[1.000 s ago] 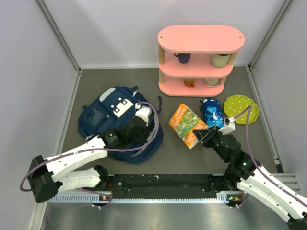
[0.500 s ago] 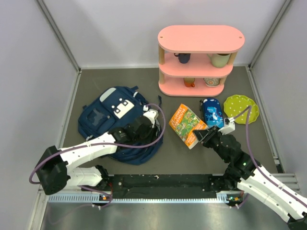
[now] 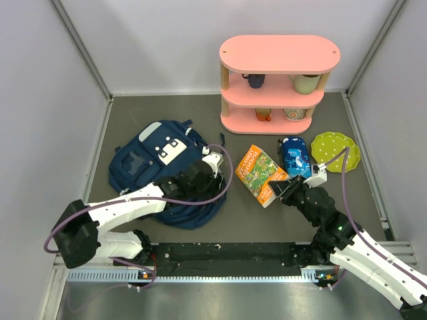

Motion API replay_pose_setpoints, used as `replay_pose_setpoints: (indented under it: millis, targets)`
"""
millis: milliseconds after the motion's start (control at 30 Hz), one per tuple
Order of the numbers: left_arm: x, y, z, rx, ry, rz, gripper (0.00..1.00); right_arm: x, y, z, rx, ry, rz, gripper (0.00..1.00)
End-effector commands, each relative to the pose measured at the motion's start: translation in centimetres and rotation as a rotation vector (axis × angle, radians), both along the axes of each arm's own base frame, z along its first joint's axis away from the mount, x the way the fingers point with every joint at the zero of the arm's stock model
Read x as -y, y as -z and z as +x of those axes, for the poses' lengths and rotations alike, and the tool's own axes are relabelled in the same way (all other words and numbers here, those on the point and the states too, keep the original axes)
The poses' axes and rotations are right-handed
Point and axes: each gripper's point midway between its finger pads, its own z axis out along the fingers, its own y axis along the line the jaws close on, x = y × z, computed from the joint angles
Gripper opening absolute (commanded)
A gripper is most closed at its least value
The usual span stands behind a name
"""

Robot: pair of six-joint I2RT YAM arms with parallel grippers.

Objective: Pack the student bag
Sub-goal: Place the book in the student bag.

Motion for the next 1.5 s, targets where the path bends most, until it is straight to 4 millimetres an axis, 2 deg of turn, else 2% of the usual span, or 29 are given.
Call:
replay_pose_setpoints:
  millis: [0, 67, 167, 200, 300, 333, 400, 433, 600, 733, 800, 833, 867, 900, 933, 967, 1000, 1033, 1067, 1133, 1167, 1267, 1400, 1467]
  targets:
    - [0.1, 0.4, 0.7, 0.003, -0.011, 0.028, 0.53, 0.0, -6.5, 0.8, 0.149, 0.025, 0.123, 0.0]
    - [0.1, 0.7, 0.7, -0.003, -0.014, 0.035, 0.48, 0.0, -6.5, 0.9, 0.148, 0.026, 0.121, 0.0]
    - [-0.2, 0.6, 1.0, 0.004, -0.044, 0.04, 0.26, 0.0, -6.4, 0.9, 0.147, 0.026, 0.12, 0.0]
    - [-0.6, 0.4, 1.5, 0.02, -0.077, 0.048, 0.25, 0.1, -6.4, 0.9, 0.148, 0.029, 0.118, 0.0]
    - [-1.7, -0.8, 2.1, 0.056, -0.145, 0.06, 0.17, 0.0, -6.4, 0.9, 0.149, 0.027, 0.115, 0.0]
    - [-2.2, -1.7, 2.5, 0.087, -0.173, 0.051, 0.14, 0.1, -6.3, 0.9, 0.146, 0.028, 0.112, 0.0]
    - [-2.8, -2.7, 2.6, 0.114, -0.195, 0.038, 0.03, 0.1, -6.4, 0.9, 0.148, 0.029, 0.115, 0.0]
    - [-3.2, -3.8, 2.8, 0.146, -0.215, 0.016, 0.02, 0.1, -6.3, 0.9, 0.147, 0.03, 0.113, 0.0]
    - [-4.6, -6.5, 2.8, 0.216, -0.258, -0.033, 0.0, -0.1, -6.5, 0.9, 0.146, 0.021, 0.114, 0.0]
    - [-7.4, -9.6, 3.1, 0.309, -0.352, -0.044, 0.0, -1.7, -7.8, 0.2, 0.174, -0.074, 0.159, 0.0]
    - [-9.0, -11.9, 3.6, 0.367, -0.41, -0.04, 0.0, -2.6, -8.3, -0.3, 0.162, -0.12, 0.196, 0.0]
    - [-9.6, -13.3, 3.6, 0.394, -0.422, -0.055, 0.0, -3.7, -9.9, -0.9, 0.207, -0.186, 0.254, 0.0]
    - [-10.1, -15.3, 3.5, 0.419, -0.43, -0.069, 0.0, -4.3, -10.0, -1.1, 0.201, -0.217, 0.271, 0.0]
    - [-10.8, -16.5, 3.7, 0.444, -0.444, -0.062, 0.0, -5.0, -10.6, -1.4, 0.194, -0.245, 0.326, 0.0]
    - [-11.2, -17.6, 3.7, 0.46, -0.447, -0.072, 0.0, -6.0, -10.3, -2.2, 0.178, -0.315, 0.352, 0.0]
    - [-11.3, -20.2, 3.7, 0.488, -0.45, -0.111, 0.0, -6.7, -11.2, -2.3, 0.202, -0.348, 0.4, 0.0]
    - [-11.4, -21.2, 3.6, 0.505, -0.434, -0.112, 0.0, -7.2, -11.6, -2.5, 0.187, -0.371, 0.45, 0.0]
    - [-11.2, -22.0, 3.6, 0.517, -0.423, -0.118, 0.0, -7.8, -11.1, -3.1, 0.172, -0.416, 0.47, 0.0]
    - [-11.3, -23.8, 3.7, 0.541, -0.421, -0.138, 0.0, -8.0, -12.1, -3.2, 0.182, -0.429, 0.533, 0.0]
    - [-10.8, -24.3, 3.9, 0.537, -0.395, -0.112, 0.0, -8.5, -11.7, -3.7, 0.159, -0.449, 0.581, 0.0]
    - [-10.6, -25.2, 3.9, 0.547, -0.384, -0.118, 0.0, -8.7, -12.0, -4.1, 0.149, -0.463, 0.606, 0.0]
    - [-9.2, -25.2, 4.3, 0.534, -0.339, -0.117, 0.0, -9.8, -11.1, -4.6, 0.084, -0.469, 0.605, 0.0]
    - [-7.6, -24.1, 4.7, 0.502, -0.301, -0.114, 0.0, -11.3, -11.2, -5.2, 0.053, -0.507, 0.624, 0.0]
    - [-7.0, -23.8, 4.7, 0.49, -0.288, -0.133, 0.0, -12.3, -10.5, -4.9, 0.012, -0.507, 0.612, 0.0]
